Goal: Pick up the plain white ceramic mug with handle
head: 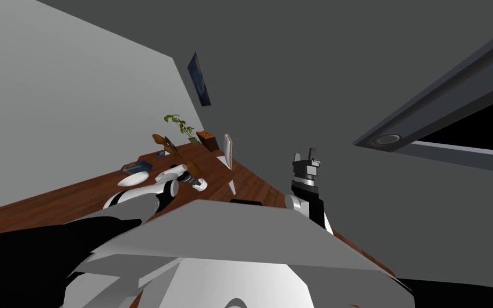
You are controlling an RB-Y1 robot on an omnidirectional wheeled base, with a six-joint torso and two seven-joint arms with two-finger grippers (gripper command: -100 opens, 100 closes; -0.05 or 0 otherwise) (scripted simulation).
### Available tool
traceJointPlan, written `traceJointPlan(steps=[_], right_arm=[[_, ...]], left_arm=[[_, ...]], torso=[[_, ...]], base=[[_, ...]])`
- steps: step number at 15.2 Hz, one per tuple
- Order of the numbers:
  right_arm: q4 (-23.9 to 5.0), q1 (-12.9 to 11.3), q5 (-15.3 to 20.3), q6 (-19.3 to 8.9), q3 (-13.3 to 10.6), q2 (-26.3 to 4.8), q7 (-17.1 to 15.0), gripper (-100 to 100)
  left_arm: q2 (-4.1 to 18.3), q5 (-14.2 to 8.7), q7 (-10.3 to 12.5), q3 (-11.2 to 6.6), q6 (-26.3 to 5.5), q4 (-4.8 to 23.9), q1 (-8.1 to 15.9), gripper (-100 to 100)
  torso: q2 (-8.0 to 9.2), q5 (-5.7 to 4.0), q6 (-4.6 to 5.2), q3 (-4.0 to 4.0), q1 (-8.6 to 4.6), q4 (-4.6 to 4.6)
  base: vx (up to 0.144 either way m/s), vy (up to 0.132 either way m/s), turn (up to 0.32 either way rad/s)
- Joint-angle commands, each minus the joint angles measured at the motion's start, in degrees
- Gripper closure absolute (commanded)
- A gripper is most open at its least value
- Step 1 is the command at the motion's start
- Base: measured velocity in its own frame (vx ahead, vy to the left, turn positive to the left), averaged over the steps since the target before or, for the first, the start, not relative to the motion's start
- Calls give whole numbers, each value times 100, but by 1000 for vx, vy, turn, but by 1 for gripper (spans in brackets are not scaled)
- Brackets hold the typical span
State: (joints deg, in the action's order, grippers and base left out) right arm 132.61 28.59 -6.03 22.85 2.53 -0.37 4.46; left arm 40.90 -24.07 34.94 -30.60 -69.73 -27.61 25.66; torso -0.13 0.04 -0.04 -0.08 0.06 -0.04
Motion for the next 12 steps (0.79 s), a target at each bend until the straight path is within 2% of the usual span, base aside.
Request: traceJointPlan(steps=[1,2,3,7,8,11,12], right_arm=[[0,0,0,0,0,0,0,0],[0,0,0,0,0,0,0,0],[0,0,0,0,0,0,0,0],[0,-1,0,0,-1,0,0,0],[0,-1,0,0,-1,0,0,0],[0,-1,0,0,-1,0,0,0],[0,-1,0,0,-1,0,0,0]], left_arm=[[-112,1,30,-3,54,-161,-123,-100],[-54,2,0,0,56,-52,-54,-100],[-66,2,7,0,62,-78,-70,100],[-63,1,10,-1,60,-77,-67,100],[-17,-8,55,-15,-116,-218,-79,100],[77,-17,81,-27,-286,-274,-34,100],[32,-15,57,-23,-164,-217,-52,100]], torso=[[0,0,0,0,0,0],[0,-1,1,0,-3,0],[3,-3,1,2,-6,1],[14,0,2,8,-8,2],[14,0,2,8,-6,2],[27,-4,4,15,-10,6],[29,-6,4,17,-13,7]], base=[[37,7,26],[20,3,6],[7,2,0],[0,0,0],[-15,-9,-26],[-33,-12,-37],[-21,-9,-12]])
